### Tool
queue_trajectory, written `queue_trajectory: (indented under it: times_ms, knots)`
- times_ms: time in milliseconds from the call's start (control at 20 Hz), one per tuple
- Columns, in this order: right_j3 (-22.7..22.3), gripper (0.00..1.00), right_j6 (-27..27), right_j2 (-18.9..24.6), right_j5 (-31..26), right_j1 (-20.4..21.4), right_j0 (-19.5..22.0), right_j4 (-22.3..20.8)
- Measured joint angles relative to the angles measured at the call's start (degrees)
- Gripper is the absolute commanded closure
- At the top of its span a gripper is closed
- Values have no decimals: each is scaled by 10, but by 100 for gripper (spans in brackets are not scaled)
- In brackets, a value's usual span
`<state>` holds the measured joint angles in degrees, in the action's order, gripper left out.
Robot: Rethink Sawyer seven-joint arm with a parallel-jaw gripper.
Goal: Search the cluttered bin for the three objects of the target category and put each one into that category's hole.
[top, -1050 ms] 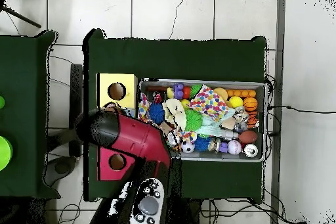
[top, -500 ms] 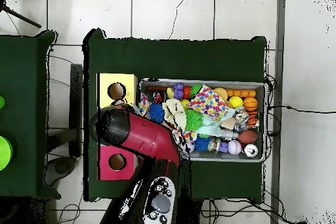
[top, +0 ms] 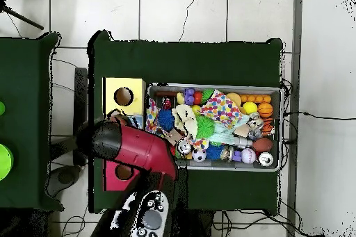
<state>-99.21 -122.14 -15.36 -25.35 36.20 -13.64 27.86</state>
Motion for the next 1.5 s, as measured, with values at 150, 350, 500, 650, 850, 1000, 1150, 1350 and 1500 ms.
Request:
queue_trajectory:
  times_ms: [150, 350, 500, 650, 850, 1000, 1150, 1350, 1500]
  knots:
    - [0, 100, 0, -5, 0, -1, -24, 0]
    - [0, 100, -1, -7, 0, -4, -51, 0]
    - [-1, 100, -1, -9, 0, -5, -64, 3]
    - [-2, 100, -1, -10, 0, -6, -67, 8]
    - [-4, 100, -1, -11, 0, -7, -67, 16]
    - [-6, 100, -1, -11, 0, -8, -62, 21]
    - [-10, 100, -1, -9, 0, -9, -53, 22]
    - [-18, 100, -1, -7, 0, -9, -36, 22]
    - [-23, 100, -1, -7, 0, -9, -30, 22]
